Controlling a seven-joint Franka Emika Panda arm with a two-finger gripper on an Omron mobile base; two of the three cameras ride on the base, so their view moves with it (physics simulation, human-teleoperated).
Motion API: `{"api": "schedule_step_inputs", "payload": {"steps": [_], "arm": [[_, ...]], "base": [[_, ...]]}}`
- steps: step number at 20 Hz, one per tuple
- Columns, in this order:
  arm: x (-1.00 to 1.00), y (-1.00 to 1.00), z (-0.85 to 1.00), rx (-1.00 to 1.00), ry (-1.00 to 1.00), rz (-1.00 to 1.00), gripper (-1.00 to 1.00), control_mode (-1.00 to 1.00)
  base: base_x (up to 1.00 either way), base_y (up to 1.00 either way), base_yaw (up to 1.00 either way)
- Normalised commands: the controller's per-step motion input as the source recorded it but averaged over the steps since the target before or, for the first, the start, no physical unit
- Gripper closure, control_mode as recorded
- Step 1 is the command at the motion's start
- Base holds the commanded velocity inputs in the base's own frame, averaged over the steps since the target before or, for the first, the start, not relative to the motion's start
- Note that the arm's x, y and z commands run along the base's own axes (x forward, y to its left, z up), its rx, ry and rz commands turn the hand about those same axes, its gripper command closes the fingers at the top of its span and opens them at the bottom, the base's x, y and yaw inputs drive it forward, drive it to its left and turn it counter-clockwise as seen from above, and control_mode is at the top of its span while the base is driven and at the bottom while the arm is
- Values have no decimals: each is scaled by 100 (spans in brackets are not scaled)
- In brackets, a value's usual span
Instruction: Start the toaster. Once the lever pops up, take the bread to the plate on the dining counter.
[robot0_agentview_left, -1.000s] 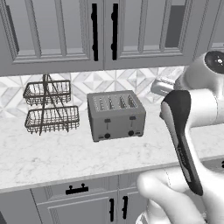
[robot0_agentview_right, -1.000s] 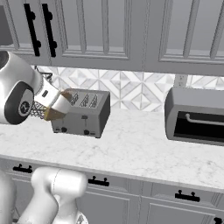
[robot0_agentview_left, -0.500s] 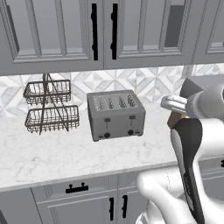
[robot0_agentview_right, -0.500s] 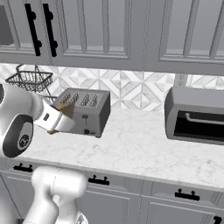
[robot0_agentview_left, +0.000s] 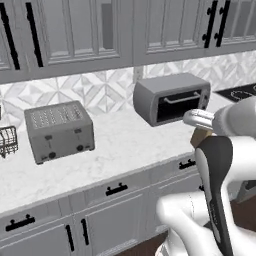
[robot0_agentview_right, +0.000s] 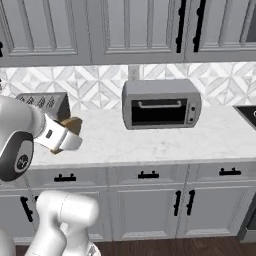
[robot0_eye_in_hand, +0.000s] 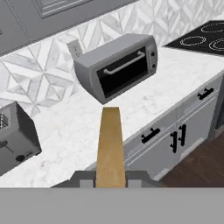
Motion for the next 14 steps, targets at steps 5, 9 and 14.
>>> {"api": "schedule_step_inputs", "payload": {"steps": [5, 9, 14], "arm": [[0, 0, 0, 0, 0, 0, 100, 100], [0, 0, 0, 0, 0, 0, 100, 100], [0, 0, 0, 0, 0, 0, 100, 100]], "base": [[0, -97, -71], [0, -100, -67], [0, -100, -60]]}}
